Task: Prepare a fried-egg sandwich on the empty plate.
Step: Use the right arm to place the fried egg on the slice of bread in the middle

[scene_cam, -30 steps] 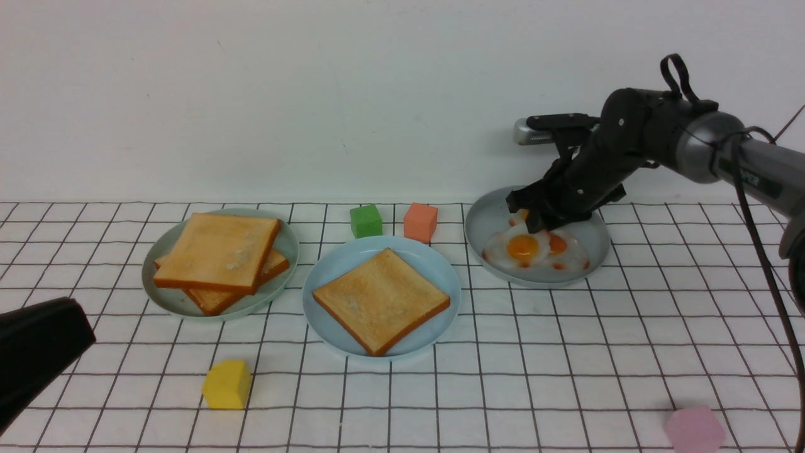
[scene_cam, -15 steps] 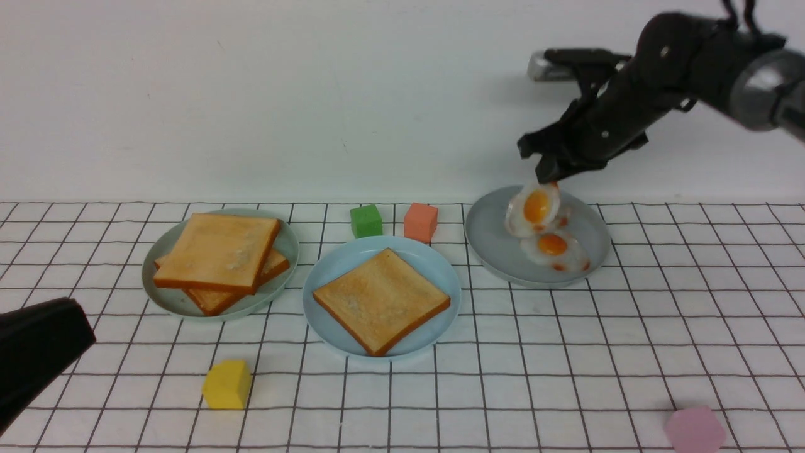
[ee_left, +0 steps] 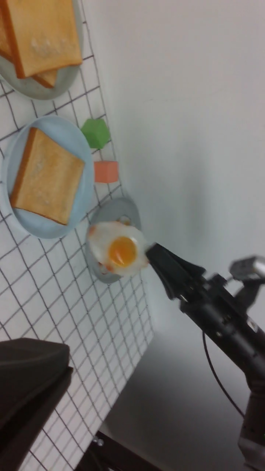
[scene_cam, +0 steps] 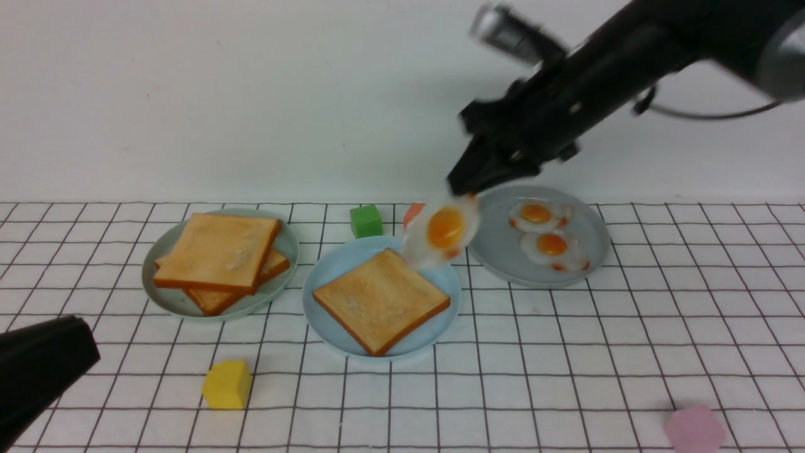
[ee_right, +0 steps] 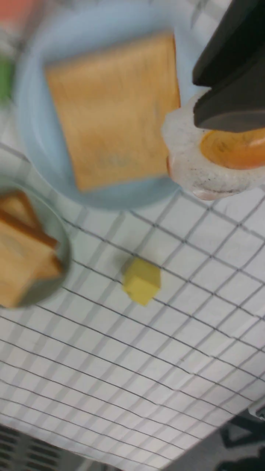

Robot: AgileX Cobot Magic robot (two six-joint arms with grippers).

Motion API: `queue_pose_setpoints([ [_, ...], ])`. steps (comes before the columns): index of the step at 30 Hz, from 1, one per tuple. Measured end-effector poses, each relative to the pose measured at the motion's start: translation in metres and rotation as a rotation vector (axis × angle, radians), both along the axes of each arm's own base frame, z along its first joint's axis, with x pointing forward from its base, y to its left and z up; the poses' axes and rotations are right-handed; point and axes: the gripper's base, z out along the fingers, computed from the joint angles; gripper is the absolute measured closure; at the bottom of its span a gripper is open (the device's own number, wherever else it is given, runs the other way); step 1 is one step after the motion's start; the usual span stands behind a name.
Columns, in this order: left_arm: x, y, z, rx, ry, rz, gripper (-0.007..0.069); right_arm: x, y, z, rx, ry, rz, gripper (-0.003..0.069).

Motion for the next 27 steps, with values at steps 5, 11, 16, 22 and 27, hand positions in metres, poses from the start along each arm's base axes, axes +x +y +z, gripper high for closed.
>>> queue_pose_setpoints([
  [5, 0.0, 0.001, -0.002, 0.03, 0.001, 0.005, 0.0617, 0.007, 0.037, -0.041, 0.05, 0.01, -0.025, 0.0582],
  [11, 0.0, 0.001, -0.002, 0.034, -0.001, 0.006, 0.0613, 0.022, 0.045, -0.07, 0.087, 0.022, -0.097, 0.0582],
  [16, 0.0, 0.001, -0.002, 0.036, 0.0, 0.006, 0.0607, 0.03, 0.046, -0.089, 0.082, 0.025, -0.136, 0.0582],
  [22, 0.0, 0.001, -0.002, 0.036, 0.0, 0.006, 0.0606, 0.037, 0.046, -0.101, 0.076, 0.016, -0.181, 0.0582],
  [27, 0.0, 0.001, -0.002, 0.036, 0.0, 0.006, 0.0603, 0.041, 0.043, -0.105, 0.021, -0.036, -0.192, 0.0536],
])
